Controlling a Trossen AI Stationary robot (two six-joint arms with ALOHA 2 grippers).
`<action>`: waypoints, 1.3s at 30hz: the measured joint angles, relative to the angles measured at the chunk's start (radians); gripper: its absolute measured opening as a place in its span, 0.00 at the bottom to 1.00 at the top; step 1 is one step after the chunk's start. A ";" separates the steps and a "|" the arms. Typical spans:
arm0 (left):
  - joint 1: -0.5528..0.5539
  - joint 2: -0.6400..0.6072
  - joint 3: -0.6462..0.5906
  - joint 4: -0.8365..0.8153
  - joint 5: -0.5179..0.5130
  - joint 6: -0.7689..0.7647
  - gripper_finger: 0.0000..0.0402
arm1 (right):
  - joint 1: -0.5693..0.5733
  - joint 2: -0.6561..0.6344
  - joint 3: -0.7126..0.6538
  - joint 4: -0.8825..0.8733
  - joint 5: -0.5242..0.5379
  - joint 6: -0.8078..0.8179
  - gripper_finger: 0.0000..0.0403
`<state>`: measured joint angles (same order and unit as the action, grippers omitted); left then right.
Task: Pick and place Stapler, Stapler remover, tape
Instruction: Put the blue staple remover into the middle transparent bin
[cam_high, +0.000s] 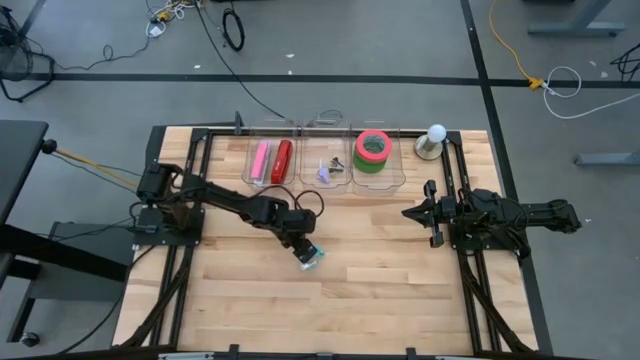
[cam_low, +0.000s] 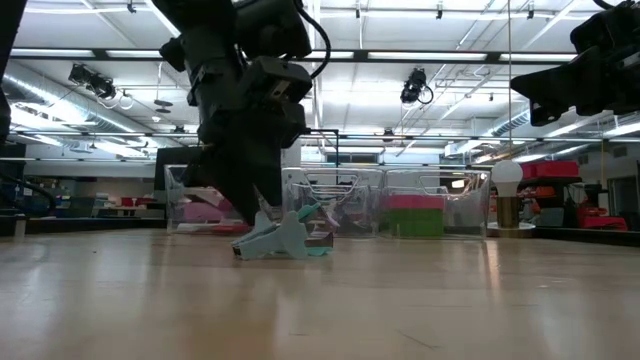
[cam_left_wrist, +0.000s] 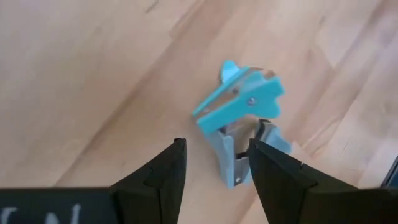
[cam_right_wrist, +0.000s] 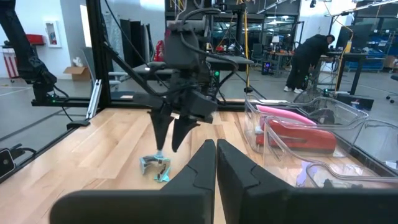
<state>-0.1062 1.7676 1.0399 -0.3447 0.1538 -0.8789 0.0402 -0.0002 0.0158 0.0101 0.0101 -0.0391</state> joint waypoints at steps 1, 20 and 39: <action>0.004 0.000 0.000 -0.007 0.004 0.000 0.44 | 0.000 0.000 0.000 0.000 0.000 0.000 0.04; 0.003 0.000 0.000 0.002 0.036 -0.007 0.44 | 0.000 0.000 0.000 0.000 0.000 0.000 0.04; 0.002 0.023 0.001 0.046 0.038 -0.036 0.44 | 0.000 0.000 0.000 0.000 0.000 0.000 0.04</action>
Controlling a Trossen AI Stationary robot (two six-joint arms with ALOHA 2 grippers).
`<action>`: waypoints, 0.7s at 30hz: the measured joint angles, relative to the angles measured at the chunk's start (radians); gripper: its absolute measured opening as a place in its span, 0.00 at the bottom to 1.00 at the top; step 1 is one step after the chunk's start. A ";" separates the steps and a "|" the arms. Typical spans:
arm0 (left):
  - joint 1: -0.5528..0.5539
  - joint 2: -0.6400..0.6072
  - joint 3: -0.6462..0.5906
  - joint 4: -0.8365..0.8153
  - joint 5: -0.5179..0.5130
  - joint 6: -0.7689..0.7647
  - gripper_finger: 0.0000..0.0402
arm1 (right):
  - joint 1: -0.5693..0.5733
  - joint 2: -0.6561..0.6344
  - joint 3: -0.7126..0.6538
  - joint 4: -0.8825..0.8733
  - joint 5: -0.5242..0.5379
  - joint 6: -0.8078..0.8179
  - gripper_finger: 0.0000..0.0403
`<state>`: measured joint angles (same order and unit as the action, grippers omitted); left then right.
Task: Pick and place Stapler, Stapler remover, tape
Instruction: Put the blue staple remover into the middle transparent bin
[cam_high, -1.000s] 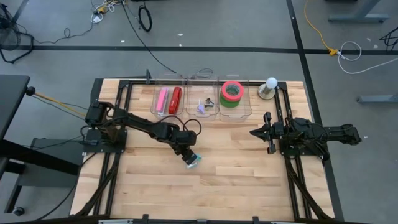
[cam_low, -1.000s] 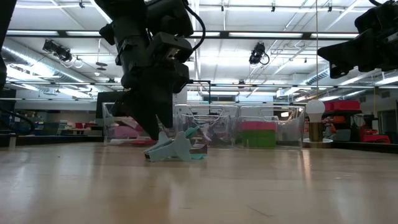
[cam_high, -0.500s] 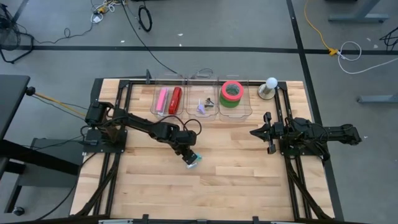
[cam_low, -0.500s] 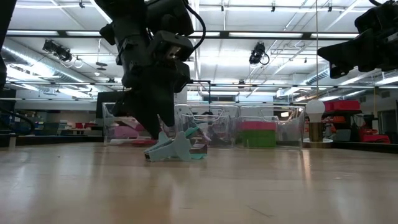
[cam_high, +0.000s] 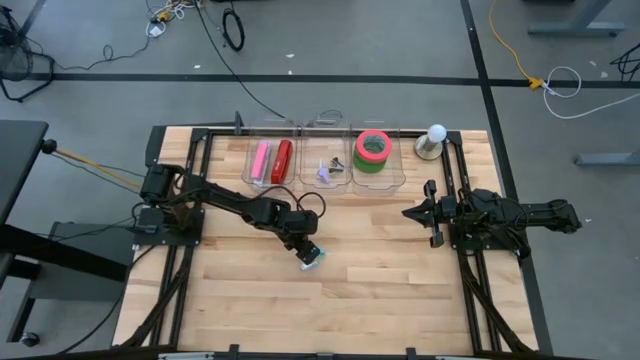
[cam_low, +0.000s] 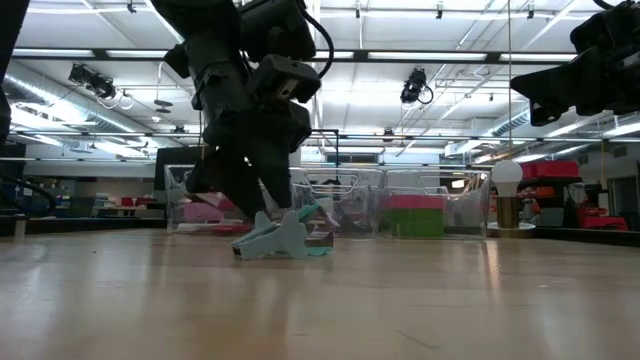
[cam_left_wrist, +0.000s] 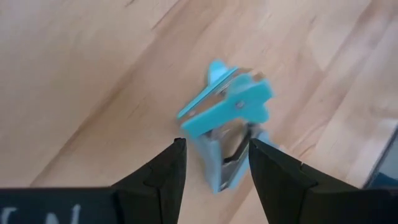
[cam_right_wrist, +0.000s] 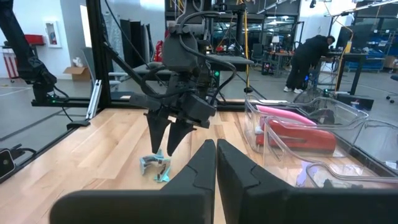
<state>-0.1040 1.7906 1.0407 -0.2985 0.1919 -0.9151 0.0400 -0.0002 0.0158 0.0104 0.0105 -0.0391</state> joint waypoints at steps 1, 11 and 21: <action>0.000 0.003 0.001 0.009 0.005 -0.007 0.44 | 0.000 0.000 0.000 0.001 0.000 0.000 0.04; -0.008 0.004 0.001 -0.007 0.032 -0.015 0.44 | 0.000 0.000 0.000 0.001 0.000 0.000 0.04; -0.014 0.004 0.001 -0.021 0.039 -0.006 0.44 | 0.000 0.000 0.000 0.000 0.000 0.000 0.04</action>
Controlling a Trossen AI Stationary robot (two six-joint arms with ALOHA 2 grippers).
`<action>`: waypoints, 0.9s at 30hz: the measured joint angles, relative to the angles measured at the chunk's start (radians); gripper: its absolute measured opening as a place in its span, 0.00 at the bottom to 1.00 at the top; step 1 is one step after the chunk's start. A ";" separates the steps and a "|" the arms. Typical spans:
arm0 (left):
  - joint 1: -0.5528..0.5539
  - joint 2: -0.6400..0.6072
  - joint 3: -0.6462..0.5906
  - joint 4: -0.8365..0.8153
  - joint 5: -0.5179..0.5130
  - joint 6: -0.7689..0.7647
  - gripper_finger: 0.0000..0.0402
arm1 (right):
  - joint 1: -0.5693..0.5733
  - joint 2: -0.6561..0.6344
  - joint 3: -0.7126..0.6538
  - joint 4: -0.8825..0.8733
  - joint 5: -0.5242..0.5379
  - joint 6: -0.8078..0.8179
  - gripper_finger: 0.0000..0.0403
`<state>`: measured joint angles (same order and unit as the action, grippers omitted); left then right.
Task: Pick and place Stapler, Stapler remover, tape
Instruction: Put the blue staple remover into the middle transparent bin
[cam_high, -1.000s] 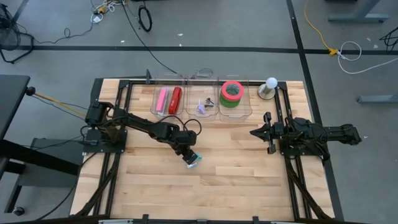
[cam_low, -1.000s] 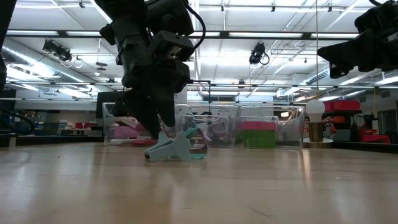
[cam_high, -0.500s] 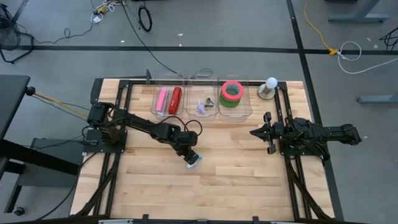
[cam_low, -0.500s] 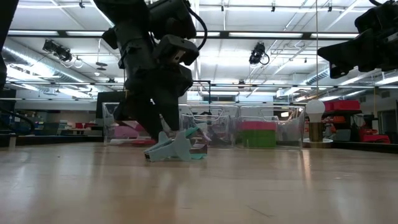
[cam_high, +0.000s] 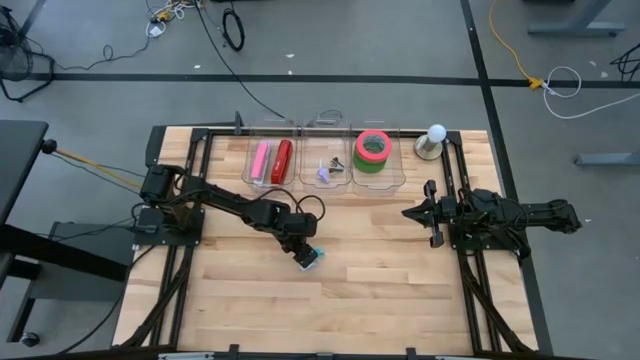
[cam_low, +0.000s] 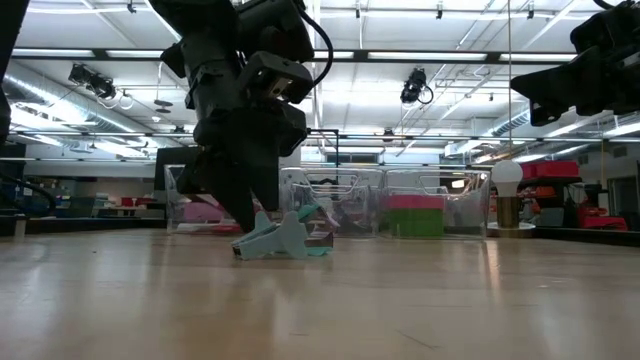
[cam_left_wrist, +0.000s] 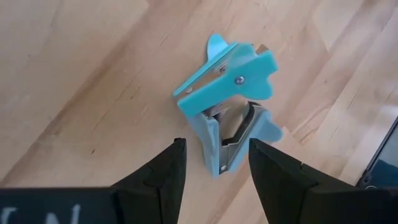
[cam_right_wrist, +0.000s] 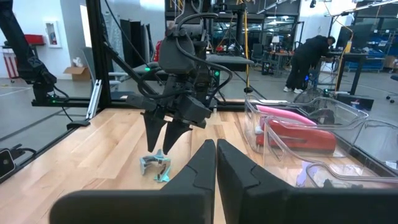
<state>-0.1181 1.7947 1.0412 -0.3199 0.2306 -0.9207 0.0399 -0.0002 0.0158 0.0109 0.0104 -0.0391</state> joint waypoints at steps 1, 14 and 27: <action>0.000 0.000 0.000 0.000 0.000 0.000 0.44 | 0.000 0.000 0.000 0.000 0.000 0.000 0.04; -0.001 0.000 -0.001 0.001 -0.008 0.027 0.27 | 0.000 0.000 0.000 0.000 0.000 0.000 0.04; -0.001 0.000 -0.001 0.001 -0.008 0.043 0.13 | 0.000 0.000 0.000 0.000 0.000 0.000 0.04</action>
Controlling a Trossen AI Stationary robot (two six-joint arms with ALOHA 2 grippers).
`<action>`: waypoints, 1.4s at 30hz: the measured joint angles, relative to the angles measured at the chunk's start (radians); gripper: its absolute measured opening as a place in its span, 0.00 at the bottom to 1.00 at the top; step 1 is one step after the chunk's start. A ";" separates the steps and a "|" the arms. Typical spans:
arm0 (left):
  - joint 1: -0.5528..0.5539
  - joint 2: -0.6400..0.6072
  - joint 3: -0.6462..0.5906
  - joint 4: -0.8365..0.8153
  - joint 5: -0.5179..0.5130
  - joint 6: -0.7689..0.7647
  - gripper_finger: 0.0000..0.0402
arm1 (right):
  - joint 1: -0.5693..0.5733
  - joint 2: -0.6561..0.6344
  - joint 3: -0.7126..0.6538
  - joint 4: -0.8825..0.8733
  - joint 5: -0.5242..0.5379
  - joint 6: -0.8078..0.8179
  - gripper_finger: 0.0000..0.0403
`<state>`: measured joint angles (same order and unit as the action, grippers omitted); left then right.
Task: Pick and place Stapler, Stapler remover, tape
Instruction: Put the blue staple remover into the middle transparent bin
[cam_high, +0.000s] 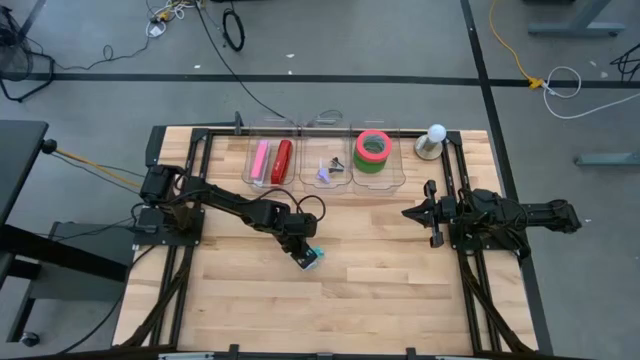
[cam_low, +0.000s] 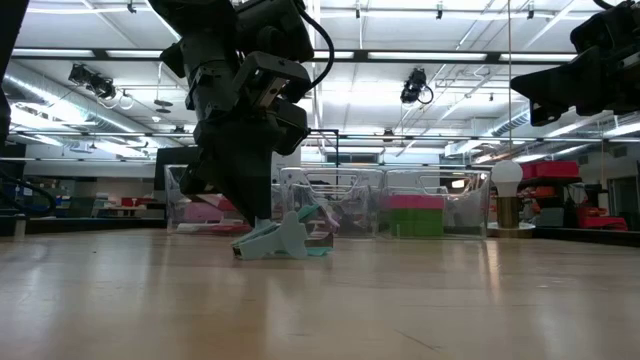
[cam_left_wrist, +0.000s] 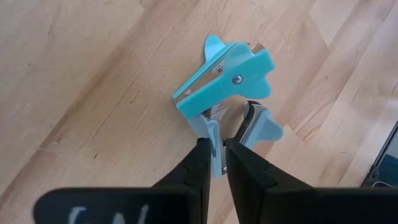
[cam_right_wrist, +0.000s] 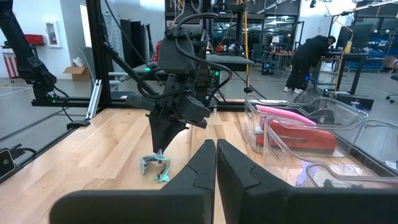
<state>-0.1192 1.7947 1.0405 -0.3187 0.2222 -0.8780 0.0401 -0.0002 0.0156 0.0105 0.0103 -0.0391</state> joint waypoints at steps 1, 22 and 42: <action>0.000 0.000 0.000 0.000 0.000 0.000 0.12 | 0.000 0.000 0.000 0.000 0.000 0.000 0.04; -0.001 -0.001 0.000 0.001 0.011 0.011 0.01 | 0.000 0.000 0.000 0.000 0.000 0.000 0.04; 0.023 -0.011 0.237 -0.060 0.000 0.128 0.00 | 0.000 0.000 0.000 0.000 0.000 0.000 0.04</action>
<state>-0.0966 1.7836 1.2779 -0.3788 0.2218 -0.7496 0.0402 -0.0002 0.0158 0.0105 0.0105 -0.0391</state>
